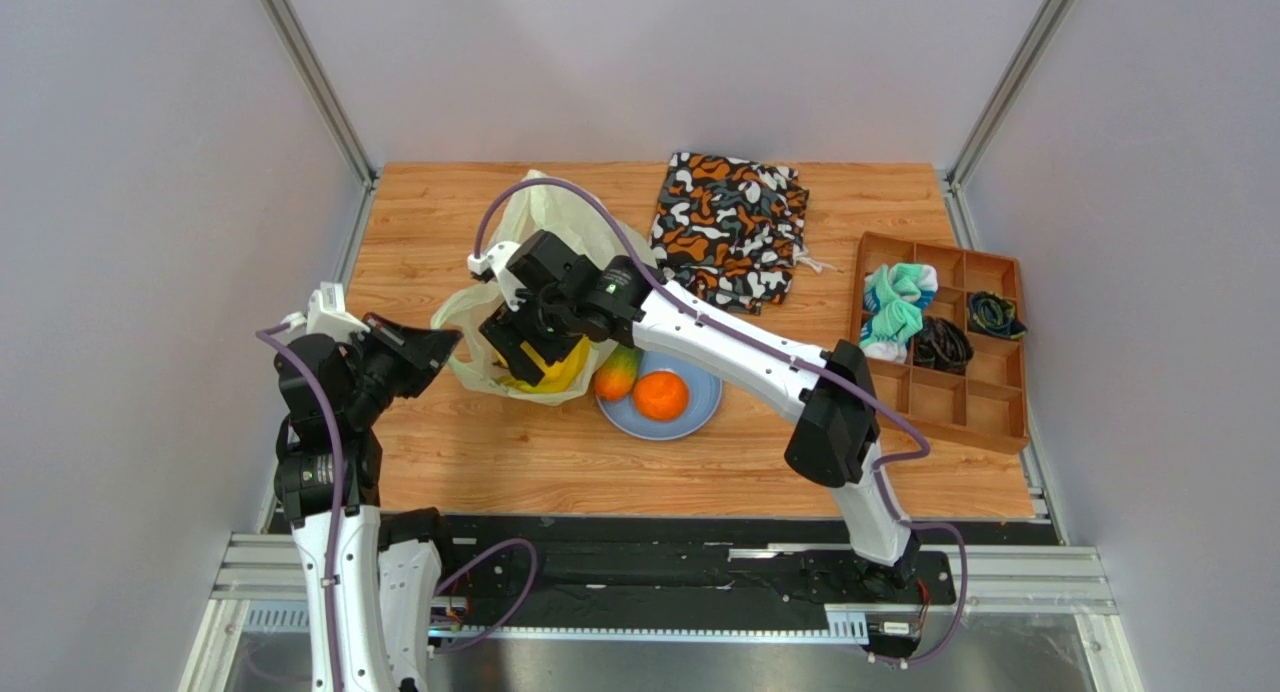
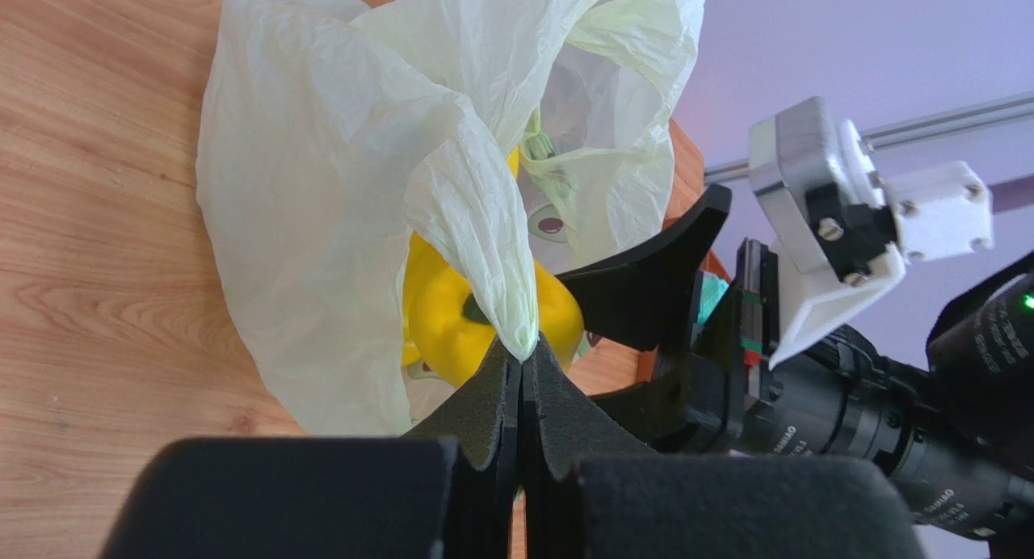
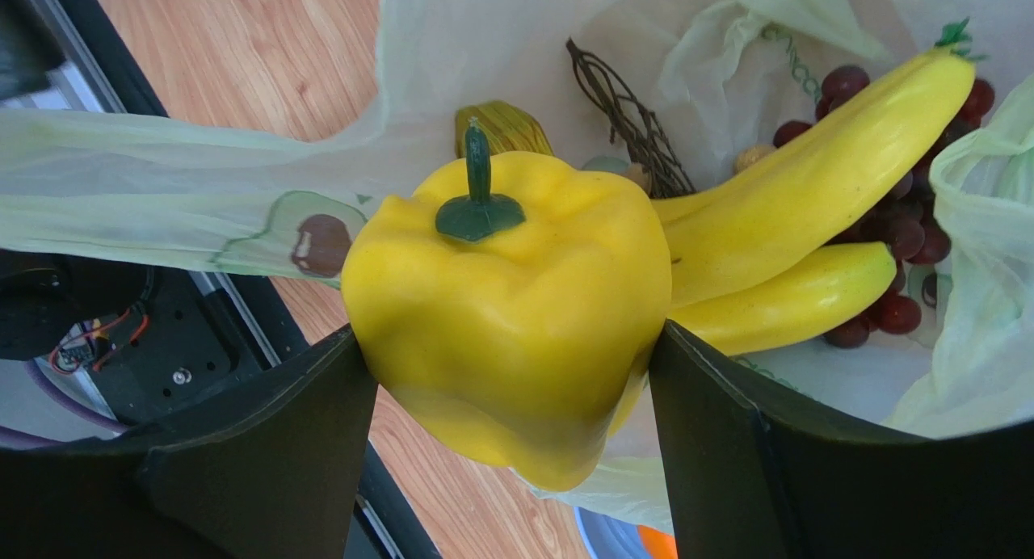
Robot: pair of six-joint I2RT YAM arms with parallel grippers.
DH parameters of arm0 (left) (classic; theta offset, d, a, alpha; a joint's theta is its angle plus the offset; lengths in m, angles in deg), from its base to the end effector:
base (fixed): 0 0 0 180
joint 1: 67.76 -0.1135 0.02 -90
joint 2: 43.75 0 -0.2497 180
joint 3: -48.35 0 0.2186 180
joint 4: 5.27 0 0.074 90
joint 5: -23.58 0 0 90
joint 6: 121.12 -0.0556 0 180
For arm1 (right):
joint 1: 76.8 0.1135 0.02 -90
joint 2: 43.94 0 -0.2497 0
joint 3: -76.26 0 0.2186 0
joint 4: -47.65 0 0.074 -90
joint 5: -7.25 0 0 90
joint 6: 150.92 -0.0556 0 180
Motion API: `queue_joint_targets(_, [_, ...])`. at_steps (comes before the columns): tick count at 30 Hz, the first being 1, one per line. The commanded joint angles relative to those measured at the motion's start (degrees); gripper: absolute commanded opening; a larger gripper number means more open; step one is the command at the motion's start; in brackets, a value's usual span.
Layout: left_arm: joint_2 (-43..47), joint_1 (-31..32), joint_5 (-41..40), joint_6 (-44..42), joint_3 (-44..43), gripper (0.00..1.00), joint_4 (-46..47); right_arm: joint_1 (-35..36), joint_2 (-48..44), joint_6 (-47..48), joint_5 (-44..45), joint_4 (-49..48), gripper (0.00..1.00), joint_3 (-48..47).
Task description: Place the fruits into the plastic bag
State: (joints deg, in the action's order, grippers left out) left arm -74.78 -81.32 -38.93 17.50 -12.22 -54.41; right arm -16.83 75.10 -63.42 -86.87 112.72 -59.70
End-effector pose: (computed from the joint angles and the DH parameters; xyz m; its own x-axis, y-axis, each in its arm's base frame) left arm 0.1153 0.0014 0.3086 -0.3767 -0.7756 -0.5066 -0.1027 0.5784 -0.8092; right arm 0.2151 0.3801 0.2990 -0.4111 -0.6243 -0.6642 -0.8704 0.4854 0.0826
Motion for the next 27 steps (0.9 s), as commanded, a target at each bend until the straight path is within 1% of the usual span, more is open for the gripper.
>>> queue_joint_targets(1, [0.7,0.11,1.69,1.3,-1.76,0.0,2.01,-0.2,1.09,-0.4,0.69,1.65,0.36,-6.79])
queue_joint_targets(4, [0.88,0.11,1.87,1.65,-1.5,0.0,2.1,-0.29,2.77,-1.97,2.61,1.39,0.38,-7.76])
queue_joint_targets(12, [2.02,0.03,2.57,3.06,-0.09,0.0,2.45,-0.37,6.55,-7.33,3.76,-2.3,0.41,-10.4])
queue_joint_targets(15, [2.2,0.11,2.57,3.15,-0.09,0.0,2.71,-0.55,8.66,-9.79,4.03,-2.39,0.41,-11.72])
queue_joint_targets(17, [2.29,0.11,2.66,3.23,-0.01,0.0,2.63,-0.55,9.1,-11.2,4.03,-4.23,0.41,-11.63])
queue_joint_targets(19, [2.46,0.11,2.57,3.32,0.17,0.0,2.63,-0.64,9.98,-12.17,6.58,-5.72,0.41,-11.98])
queue_joint_targets(22, [2.64,0.11,2.57,3.41,0.17,0.0,2.62,-0.73,11.3,-13.32,7.28,-6.34,0.46,-13.3])
queue_joint_targets(24, [2.64,0.11,2.66,3.41,0.17,0.0,2.63,-0.81,11.65,-13.58,7.11,-6.52,0.52,-13.48])
queue_joint_targets(25, [2.64,0.03,2.4,3.5,0.17,0.0,2.71,-0.81,11.56,-13.67,7.11,-6.61,0.6,-13.04])
queue_joint_targets(27, [2.55,0.11,2.31,3.5,0.17,0.0,2.63,-0.73,11.21,-13.49,6.58,-6.96,0.68,-12.43])
